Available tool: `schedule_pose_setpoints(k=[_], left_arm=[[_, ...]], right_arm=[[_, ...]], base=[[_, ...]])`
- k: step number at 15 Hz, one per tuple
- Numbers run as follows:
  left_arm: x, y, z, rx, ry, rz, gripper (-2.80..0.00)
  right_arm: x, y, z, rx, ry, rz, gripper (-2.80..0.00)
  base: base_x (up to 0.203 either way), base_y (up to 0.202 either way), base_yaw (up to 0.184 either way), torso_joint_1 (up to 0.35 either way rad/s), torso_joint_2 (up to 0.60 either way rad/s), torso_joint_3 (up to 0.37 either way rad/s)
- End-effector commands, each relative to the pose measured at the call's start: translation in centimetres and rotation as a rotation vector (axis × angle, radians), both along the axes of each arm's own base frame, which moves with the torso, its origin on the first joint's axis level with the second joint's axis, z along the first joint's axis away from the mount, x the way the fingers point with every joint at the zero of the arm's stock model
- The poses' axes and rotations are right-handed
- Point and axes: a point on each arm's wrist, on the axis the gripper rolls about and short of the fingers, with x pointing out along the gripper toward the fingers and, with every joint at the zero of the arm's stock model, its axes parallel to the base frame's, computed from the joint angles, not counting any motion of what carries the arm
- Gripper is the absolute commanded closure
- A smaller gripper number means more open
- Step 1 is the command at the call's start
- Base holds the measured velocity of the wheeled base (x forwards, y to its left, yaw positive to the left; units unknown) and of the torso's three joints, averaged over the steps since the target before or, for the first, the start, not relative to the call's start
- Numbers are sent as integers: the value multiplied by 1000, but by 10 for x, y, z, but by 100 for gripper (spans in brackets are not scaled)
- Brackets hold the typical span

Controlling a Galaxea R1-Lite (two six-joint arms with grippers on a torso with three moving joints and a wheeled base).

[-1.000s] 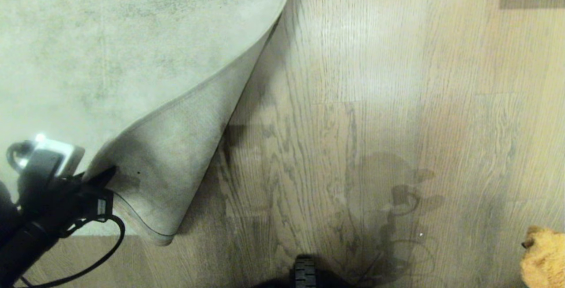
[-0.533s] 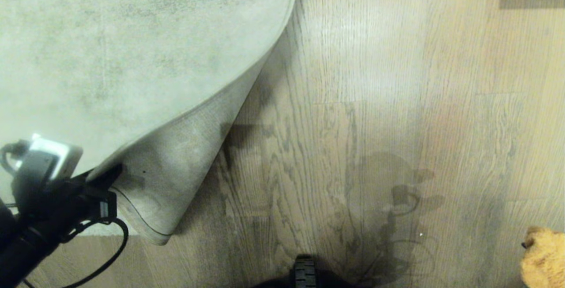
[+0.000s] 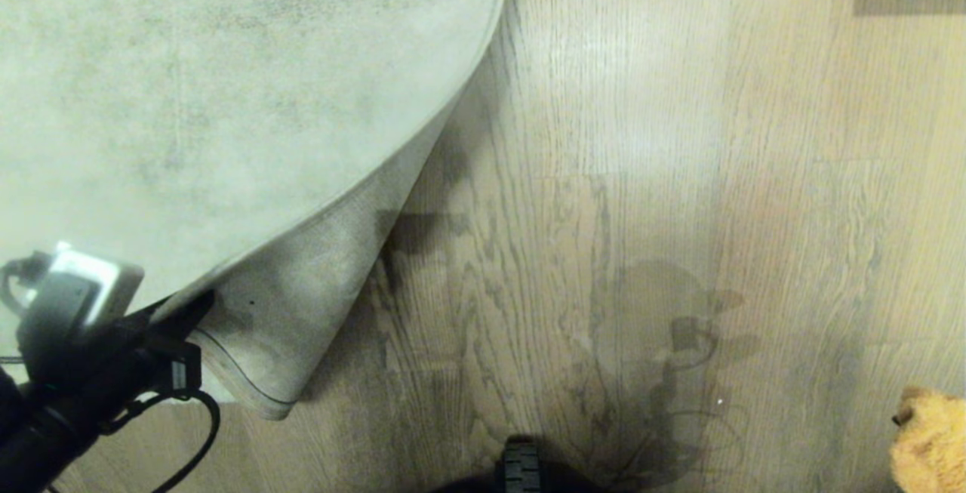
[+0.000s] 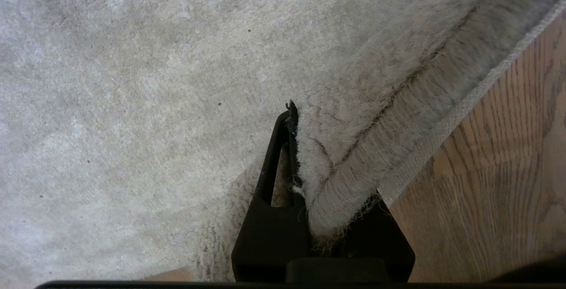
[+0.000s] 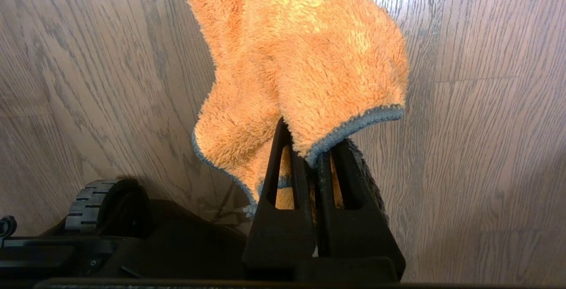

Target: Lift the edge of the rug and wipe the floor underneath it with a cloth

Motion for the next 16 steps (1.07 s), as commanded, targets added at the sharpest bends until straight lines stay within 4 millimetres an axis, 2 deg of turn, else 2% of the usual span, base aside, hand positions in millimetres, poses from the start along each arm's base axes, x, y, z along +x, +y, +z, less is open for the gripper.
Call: schedule_pose_setpoints(k=[1,12,13,16], left_arm=[[-2,0,1,0,-10,-7,0],[-1,-4,0,-34,-35,-22,0],[-1,-4,0,-36,-35,-23,-280],[3,-5,5,-75,-64,-28,-280]], right_arm=[[0,0,0,0,2,0,0],[0,0,0,0,2,0,0],[0,0,0,0,2,0,0],[0,0,0,0,2,0,0]], base=[[0,0,0,0,0,0],[0,0,0,0,0,0],[0,0,0,0,0,0],[0,0,0,0,0,0]])
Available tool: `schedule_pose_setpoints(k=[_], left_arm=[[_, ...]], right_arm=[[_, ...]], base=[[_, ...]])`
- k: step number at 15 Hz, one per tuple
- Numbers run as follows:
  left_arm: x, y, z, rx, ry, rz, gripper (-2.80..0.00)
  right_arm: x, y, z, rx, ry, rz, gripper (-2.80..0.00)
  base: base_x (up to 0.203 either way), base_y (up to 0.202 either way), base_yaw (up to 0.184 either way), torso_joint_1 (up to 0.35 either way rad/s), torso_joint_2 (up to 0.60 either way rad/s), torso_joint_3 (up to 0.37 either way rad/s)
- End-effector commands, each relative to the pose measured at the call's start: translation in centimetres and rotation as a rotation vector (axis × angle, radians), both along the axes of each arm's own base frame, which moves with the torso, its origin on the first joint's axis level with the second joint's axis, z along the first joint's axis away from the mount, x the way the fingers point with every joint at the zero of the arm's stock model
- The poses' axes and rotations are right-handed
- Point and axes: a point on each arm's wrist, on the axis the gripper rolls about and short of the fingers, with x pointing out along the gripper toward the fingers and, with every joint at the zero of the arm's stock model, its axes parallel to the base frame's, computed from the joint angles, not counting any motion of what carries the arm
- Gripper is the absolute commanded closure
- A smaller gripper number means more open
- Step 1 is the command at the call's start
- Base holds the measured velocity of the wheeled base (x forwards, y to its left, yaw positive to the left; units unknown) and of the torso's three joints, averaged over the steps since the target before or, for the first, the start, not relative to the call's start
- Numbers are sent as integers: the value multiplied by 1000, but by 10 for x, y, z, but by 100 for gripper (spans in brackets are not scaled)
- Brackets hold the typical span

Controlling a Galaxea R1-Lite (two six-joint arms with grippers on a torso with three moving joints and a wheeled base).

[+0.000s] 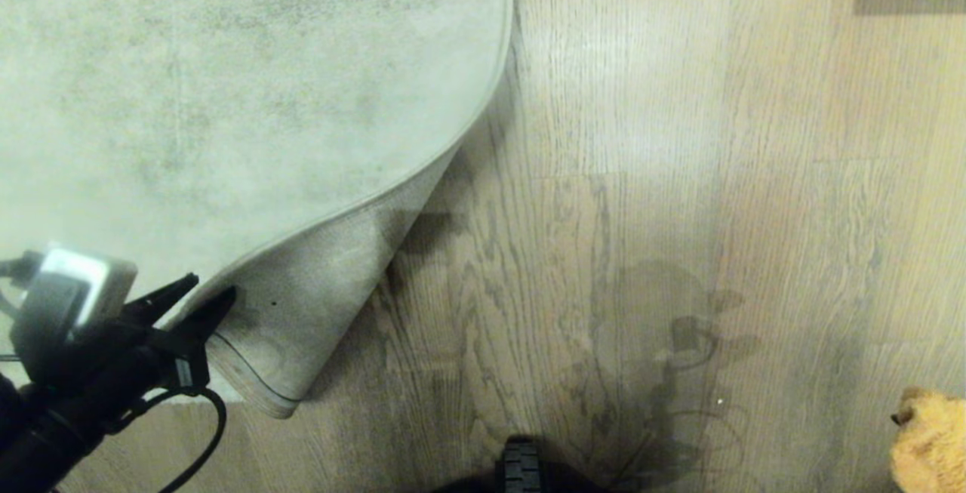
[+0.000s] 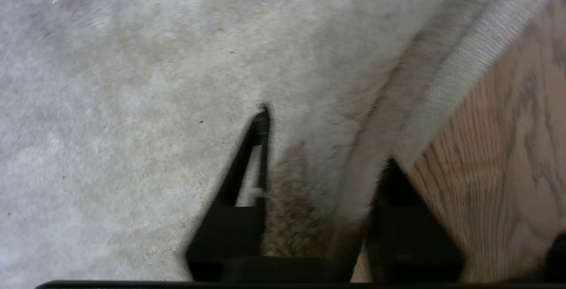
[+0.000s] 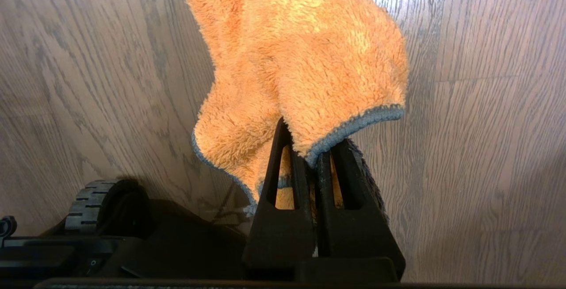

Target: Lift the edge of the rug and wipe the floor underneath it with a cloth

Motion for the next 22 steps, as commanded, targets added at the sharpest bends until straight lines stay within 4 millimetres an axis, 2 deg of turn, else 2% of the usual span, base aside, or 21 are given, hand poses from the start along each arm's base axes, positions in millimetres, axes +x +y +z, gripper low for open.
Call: schedule_pose_setpoints(k=[1,6,9,11,18,22], left_arm=[[4,-4,7,-34,-61,-16,-280],[6,-11,22,-85,-193,-56,-280],[11,-13,43,-102,-335,-66,-280],[10,-14,50,-111,-399,-76,-280],[8,-13,46,-54,-404,-59,-280],[-1,-11,32,-45,-344,-55,-280]], right_arm=[[0,0,0,0,1,0,0],[0,0,0,0,1,0,0],[0,0,0,0,1,0,0],[0,0,0,0,1,0,0],[0,0,0,0,1,0,0],[0,0,0,0,1,0,0]], base=[[0,0,0,0,0,0],[0,0,0,0,0,0],[0,0,0,0,0,0],[0,0,0,0,0,0],[0,0,0,0,0,0],[0,0,0,0,0,0]])
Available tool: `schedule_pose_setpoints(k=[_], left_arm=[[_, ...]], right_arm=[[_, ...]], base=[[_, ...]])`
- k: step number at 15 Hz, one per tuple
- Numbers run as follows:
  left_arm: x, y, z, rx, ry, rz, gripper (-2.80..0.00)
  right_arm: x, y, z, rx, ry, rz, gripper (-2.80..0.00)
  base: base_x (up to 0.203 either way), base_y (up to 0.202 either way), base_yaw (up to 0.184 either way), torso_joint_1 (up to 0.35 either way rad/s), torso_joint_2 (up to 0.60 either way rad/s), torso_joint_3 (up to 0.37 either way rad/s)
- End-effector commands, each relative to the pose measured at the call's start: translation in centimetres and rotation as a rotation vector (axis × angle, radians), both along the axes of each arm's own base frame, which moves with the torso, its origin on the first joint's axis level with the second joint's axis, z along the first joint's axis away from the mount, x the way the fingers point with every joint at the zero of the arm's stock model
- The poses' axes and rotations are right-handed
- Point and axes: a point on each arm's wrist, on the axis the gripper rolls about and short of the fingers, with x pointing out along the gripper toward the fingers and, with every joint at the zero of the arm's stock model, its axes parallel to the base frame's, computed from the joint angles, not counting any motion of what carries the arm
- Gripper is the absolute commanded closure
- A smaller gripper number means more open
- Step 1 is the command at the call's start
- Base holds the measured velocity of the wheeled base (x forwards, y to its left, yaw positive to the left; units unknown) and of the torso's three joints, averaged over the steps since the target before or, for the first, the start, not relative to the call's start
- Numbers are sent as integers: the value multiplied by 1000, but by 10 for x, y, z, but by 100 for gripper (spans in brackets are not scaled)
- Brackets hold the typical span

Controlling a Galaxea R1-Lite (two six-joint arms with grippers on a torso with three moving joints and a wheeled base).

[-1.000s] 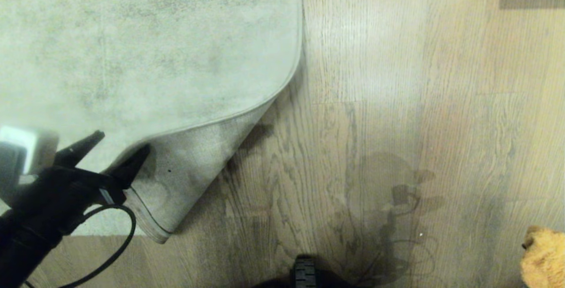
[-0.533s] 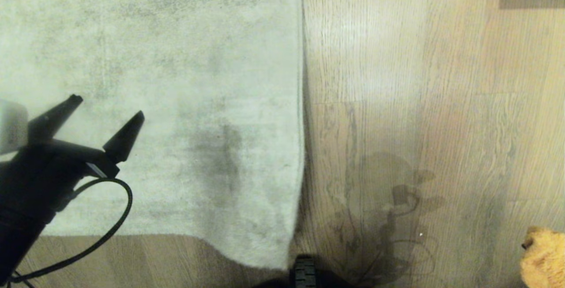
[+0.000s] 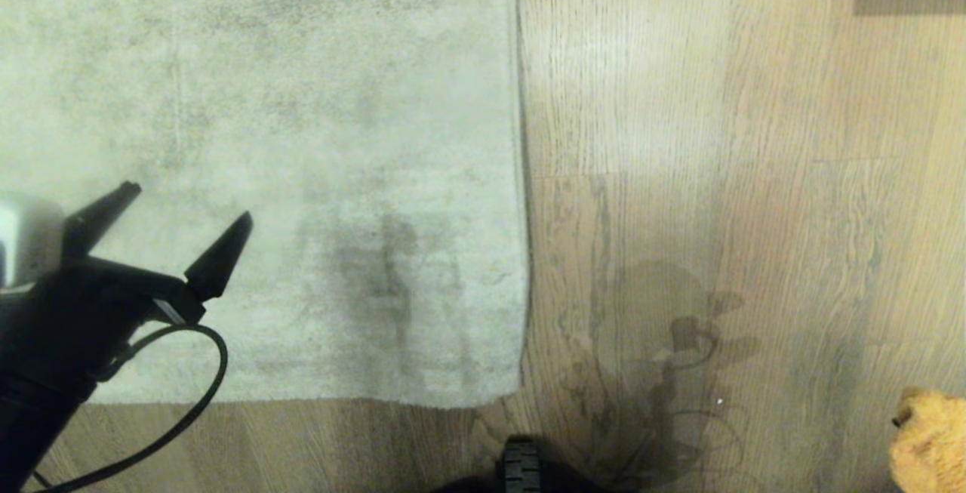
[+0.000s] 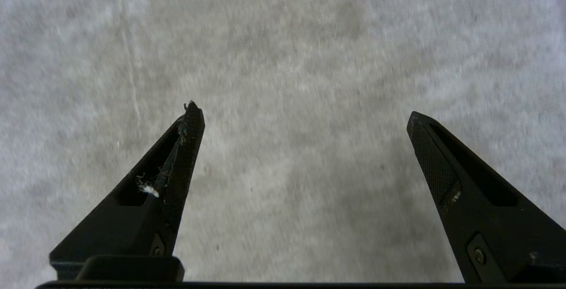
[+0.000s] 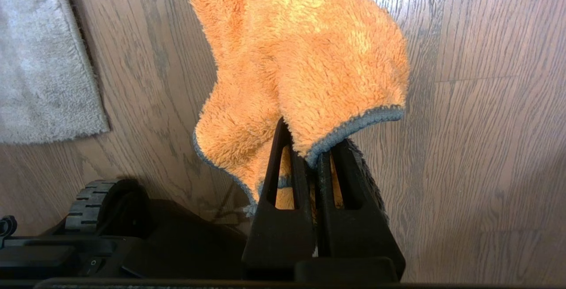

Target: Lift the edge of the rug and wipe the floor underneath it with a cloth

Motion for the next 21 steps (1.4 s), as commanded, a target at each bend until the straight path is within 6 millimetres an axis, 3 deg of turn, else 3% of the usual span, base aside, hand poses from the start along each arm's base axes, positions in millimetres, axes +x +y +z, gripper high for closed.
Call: schedule_pose_setpoints(k=[1,8,13,14,21], left_arm=[[-8,1,-10,6,26,-4,-280],[-17,-7,-43,61,281,-80,-280],[-2,-27,-42,112,428,-171,-280],[0,-32,-41,124,451,-193,0],[23,-82,-60,256,694,-394,0]], right_arm=[[0,0,0,0,1,0,0],[0,0,0,0,1,0,0],[0,0,0,0,1,0,0],[0,0,0,0,1,0,0],[0,0,0,0,1,0,0]], base=[[0,0,0,0,0,0],[0,0,0,0,0,0],[0,0,0,0,0,0],[0,0,0,0,0,0],[0,0,0,0,0,0]])
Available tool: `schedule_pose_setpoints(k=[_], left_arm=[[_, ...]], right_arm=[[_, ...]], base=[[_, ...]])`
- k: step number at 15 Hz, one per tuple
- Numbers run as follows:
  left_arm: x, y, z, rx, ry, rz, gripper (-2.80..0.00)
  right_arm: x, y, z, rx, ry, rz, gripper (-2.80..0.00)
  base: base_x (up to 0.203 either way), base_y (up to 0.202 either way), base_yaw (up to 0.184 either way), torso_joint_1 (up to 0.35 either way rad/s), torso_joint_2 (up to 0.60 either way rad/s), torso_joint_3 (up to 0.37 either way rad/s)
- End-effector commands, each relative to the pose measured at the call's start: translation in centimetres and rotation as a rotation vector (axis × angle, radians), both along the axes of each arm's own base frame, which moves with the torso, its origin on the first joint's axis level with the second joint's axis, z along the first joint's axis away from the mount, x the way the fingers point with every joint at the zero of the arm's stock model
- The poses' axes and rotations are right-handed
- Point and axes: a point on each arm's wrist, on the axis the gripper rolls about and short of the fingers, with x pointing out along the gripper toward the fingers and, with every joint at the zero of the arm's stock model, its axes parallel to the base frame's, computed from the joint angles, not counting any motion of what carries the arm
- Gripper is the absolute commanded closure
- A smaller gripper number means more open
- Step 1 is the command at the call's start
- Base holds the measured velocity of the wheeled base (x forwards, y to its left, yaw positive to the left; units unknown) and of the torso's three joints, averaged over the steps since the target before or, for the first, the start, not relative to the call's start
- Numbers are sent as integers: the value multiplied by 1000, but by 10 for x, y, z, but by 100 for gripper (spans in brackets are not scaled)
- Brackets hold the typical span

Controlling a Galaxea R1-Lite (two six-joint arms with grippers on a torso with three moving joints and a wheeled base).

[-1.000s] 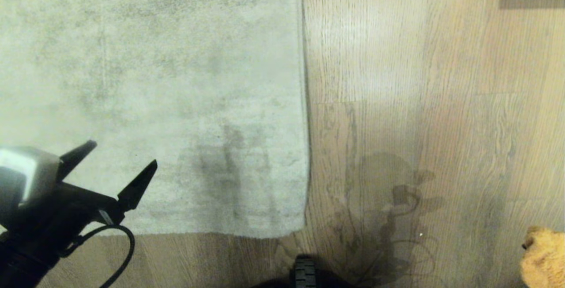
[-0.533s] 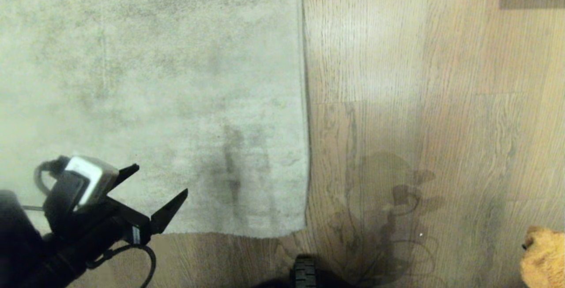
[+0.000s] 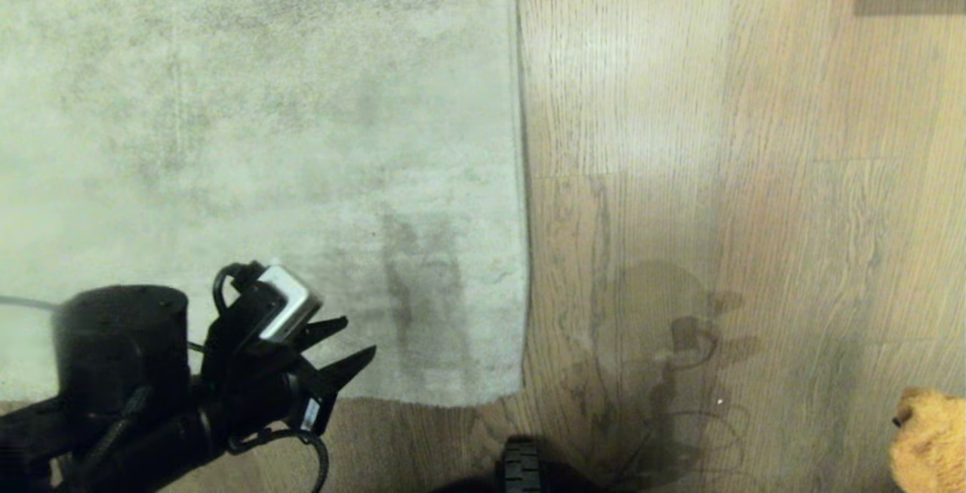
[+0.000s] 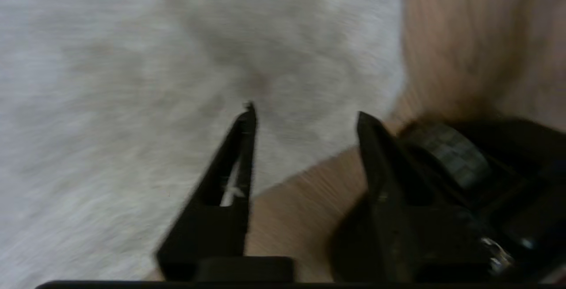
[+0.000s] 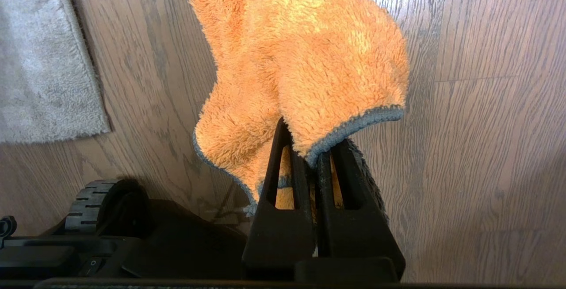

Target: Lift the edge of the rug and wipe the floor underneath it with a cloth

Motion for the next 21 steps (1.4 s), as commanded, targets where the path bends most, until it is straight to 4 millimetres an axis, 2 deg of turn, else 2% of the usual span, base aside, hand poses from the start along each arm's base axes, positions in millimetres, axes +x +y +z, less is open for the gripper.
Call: schedule_pose_setpoints(k=[1,4,9,12,17,21], left_arm=[[16,-21,-17,57,89,-48,0],[32,-49,-44,136,180,-111,0],[40,-101,-82,239,286,-233,0],[48,-123,-103,288,340,-268,0],[50,-123,-115,412,447,-227,0],[66,-126,-116,474,406,-120,0]], right_arm=[[0,0,0,0,1,1,0],[0,0,0,0,1,1,0],[0,0,0,0,1,1,0],[0,0,0,0,1,1,0],[0,0,0,0,1,1,0],[0,0,0,0,1,1,0]], base=[[0,0,0,0,0,0],[0,0,0,0,0,0],[0,0,0,0,0,0],[0,0,0,0,0,0],[0,0,0,0,0,0],[0,0,0,0,0,0]])
